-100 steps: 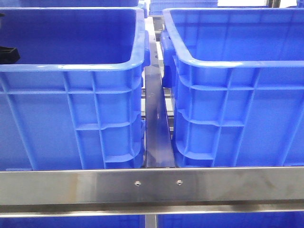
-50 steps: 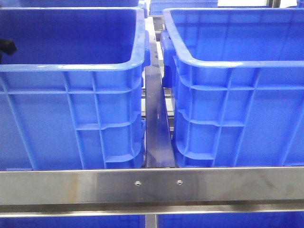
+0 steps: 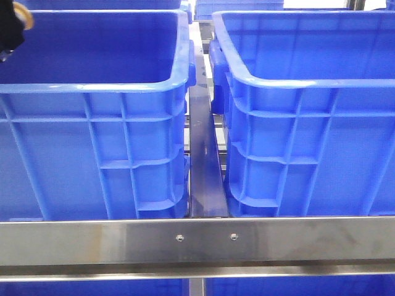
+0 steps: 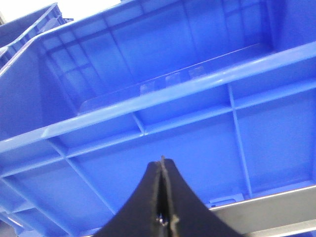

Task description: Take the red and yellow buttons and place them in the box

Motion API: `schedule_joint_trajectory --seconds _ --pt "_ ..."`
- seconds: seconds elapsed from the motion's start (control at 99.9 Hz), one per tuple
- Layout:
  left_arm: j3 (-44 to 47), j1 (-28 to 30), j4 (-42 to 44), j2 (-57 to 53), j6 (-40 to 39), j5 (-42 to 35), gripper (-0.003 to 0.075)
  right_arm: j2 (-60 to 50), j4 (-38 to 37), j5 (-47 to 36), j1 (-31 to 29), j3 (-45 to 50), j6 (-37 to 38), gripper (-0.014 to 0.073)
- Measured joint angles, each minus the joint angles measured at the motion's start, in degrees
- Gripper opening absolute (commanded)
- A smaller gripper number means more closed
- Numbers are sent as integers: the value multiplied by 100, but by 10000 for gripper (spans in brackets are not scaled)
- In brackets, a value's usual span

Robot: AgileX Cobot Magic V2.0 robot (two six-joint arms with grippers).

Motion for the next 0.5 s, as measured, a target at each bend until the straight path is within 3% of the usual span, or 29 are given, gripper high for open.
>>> schedule_joint_trajectory --seconds 0.25,0.5 --pt "0 -463 -580 -22 944 424 120 0 0 -168 0 0 -13 -65" --pt "85 -532 -2021 -168 2113 850 120 0 0 77 0 -377 -13 -65"
